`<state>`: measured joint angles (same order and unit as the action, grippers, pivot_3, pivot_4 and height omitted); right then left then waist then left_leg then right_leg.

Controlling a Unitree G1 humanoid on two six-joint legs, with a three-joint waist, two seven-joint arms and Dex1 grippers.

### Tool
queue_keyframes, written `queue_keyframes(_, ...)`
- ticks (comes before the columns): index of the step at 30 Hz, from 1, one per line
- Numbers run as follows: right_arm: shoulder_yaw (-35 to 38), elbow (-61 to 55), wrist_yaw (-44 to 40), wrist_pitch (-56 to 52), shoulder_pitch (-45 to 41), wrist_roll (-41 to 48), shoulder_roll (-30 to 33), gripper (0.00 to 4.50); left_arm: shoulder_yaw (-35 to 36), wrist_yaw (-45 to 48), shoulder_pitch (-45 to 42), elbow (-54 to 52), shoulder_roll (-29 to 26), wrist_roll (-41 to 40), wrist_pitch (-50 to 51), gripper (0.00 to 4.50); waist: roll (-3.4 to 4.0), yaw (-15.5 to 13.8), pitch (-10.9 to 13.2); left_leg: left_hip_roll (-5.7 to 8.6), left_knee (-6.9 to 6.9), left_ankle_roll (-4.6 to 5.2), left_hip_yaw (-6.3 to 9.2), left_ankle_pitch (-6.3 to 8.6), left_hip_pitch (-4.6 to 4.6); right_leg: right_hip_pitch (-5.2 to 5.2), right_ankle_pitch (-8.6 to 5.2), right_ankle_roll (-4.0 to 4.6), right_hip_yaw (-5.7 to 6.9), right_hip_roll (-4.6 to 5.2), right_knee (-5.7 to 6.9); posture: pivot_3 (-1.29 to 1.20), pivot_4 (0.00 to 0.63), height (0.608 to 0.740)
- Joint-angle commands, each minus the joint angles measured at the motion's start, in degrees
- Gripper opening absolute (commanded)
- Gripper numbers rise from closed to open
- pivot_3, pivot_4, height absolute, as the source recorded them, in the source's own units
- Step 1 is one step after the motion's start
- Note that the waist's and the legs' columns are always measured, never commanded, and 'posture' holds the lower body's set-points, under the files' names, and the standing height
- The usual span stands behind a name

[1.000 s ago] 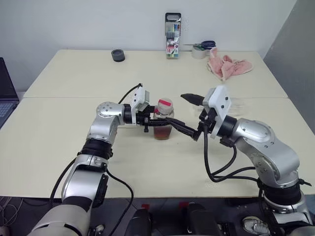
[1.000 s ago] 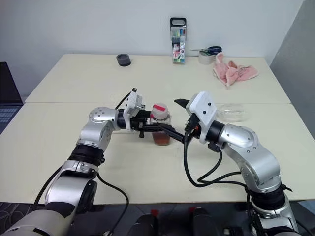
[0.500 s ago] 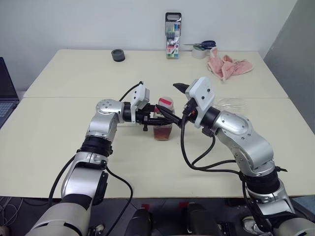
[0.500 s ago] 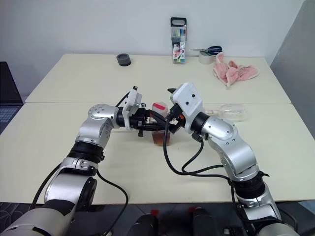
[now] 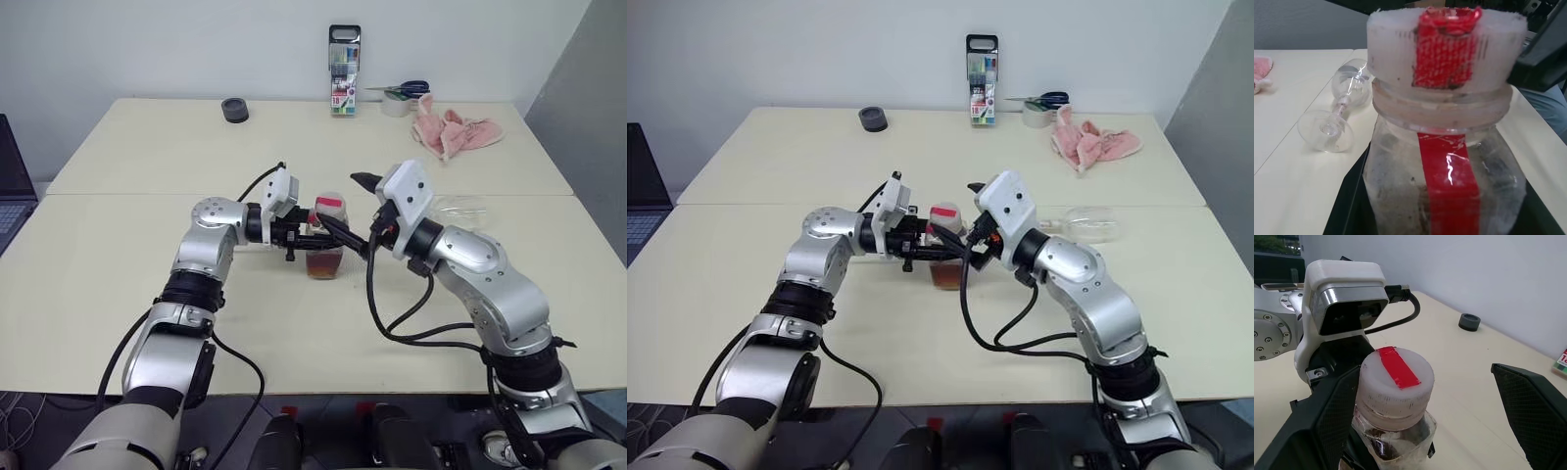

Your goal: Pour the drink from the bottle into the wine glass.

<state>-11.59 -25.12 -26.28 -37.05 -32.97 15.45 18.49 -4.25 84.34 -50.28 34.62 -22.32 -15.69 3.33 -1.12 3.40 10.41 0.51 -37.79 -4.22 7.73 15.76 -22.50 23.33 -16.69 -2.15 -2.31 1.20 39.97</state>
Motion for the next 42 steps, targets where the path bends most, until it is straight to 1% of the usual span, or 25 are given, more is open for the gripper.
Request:
queue_keyframes(1,2.62,-2.33,-0.12,-0.43,-0.35,1.14,0.44,4.50,1.03,0.06,-1.21,-1.22,-0.22,-1.14,-1.14,1.68,0.00,0.00,0.00,0.00,0.00,0.00,0.00,0.00,0.00,0.00,0.00,0.00,0.00,0.00,0.00,0.00,0.150,0.740)
queue_keyframes(9,1.82,-3.78,-1.92,-1.61,-0.47,3.58,0.44,4.50,1.11,-0.54,-1.08,-1.42,0.00,-1.11,-1.42,1.68,0.00,0.00,0.00,0.00,0.00,0.01,0.00,0.00,0.00,0.00,0.00,0.00,0.00,0.00,0.00,0.00,0.150,0.740)
queue_keyframes(27,2.06,-3.93,-2.89,-3.24,-1.27,5.99,0.08,4.50,1.59,-1.37,-0.12,-1.02,0.21,-1.71,-3.35,1.68,0.00,0.00,0.00,0.00,0.00,0.01,0.00,0.00,0.00,0.00,0.00,0.00,0.00,0.00,0.00,0.00,0.150,0.740)
queue_keyframes(42,3.25,-3.50,-2.47,-7.05,-3.06,10.59,-1.07,4.50,1.10,-2.15,0.49,-4.54,1.55,-2.92,-1.35,1.68,0.00,0.00,0.00,-0.01,0.00,0.00,0.01,0.00,0.01,0.00,0.00,0.00,0.01,0.00,0.00,0.00,0.150,0.740)
